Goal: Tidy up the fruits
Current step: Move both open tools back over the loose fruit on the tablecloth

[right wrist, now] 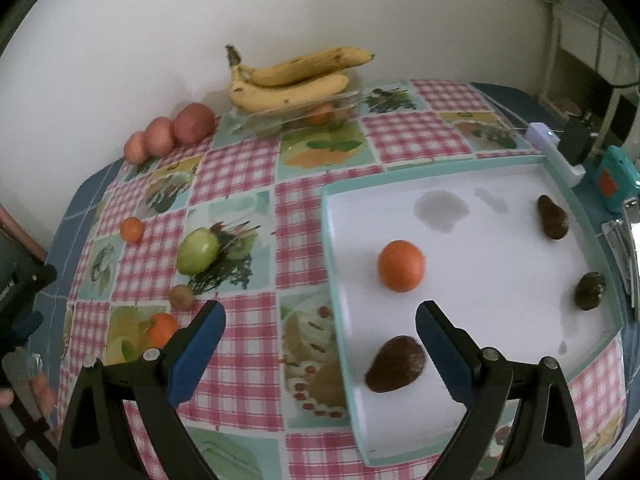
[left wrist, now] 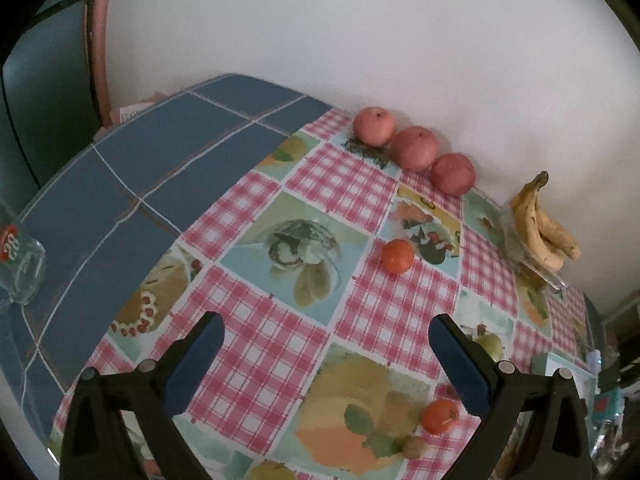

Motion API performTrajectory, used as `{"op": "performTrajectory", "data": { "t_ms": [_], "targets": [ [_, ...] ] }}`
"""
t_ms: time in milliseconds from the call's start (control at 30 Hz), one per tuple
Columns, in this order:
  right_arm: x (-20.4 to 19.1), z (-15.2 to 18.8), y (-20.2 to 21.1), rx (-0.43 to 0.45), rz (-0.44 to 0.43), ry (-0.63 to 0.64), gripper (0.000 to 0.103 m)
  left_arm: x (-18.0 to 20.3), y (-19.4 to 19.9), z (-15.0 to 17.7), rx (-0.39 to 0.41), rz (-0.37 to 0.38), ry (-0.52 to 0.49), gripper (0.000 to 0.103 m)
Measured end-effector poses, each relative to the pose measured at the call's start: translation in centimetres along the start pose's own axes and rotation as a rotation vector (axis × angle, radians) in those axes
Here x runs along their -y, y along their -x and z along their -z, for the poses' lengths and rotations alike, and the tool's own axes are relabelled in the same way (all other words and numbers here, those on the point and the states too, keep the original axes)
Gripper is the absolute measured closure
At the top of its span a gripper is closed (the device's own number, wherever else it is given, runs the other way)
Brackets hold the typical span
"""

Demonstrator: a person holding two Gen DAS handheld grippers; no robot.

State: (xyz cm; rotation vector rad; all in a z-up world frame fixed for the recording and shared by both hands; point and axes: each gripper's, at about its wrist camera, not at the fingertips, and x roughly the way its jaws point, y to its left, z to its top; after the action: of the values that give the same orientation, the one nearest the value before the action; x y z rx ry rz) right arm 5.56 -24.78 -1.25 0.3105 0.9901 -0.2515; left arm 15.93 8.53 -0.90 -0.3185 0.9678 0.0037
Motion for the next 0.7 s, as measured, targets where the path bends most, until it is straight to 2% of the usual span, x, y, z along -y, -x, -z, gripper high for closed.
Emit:
{"op": "performTrajectory", "data": {
  "t_ms": [233, 367, 700],
  "targets": [
    [-3.3, 0.1, -1.3, -0.046, -0.008, 0.071, 0.007, -0.4, -0.8, 0.0, -0.034, -0.094, -0.043, 0.0],
    [-5.5, 0.4, -2.9, -0.103, -0.019, 0.1, 0.007, -0.4, -1.0, -0.1, -0.018, -0.183, -0.093, 0.0],
    [-9.8, 0.9, -5.8, -0.171, -0.055, 0.138, 0.007, -1.7, -1.9, -1.0, -0.023, -0.242, -0.089, 0.0]
  ]
}}
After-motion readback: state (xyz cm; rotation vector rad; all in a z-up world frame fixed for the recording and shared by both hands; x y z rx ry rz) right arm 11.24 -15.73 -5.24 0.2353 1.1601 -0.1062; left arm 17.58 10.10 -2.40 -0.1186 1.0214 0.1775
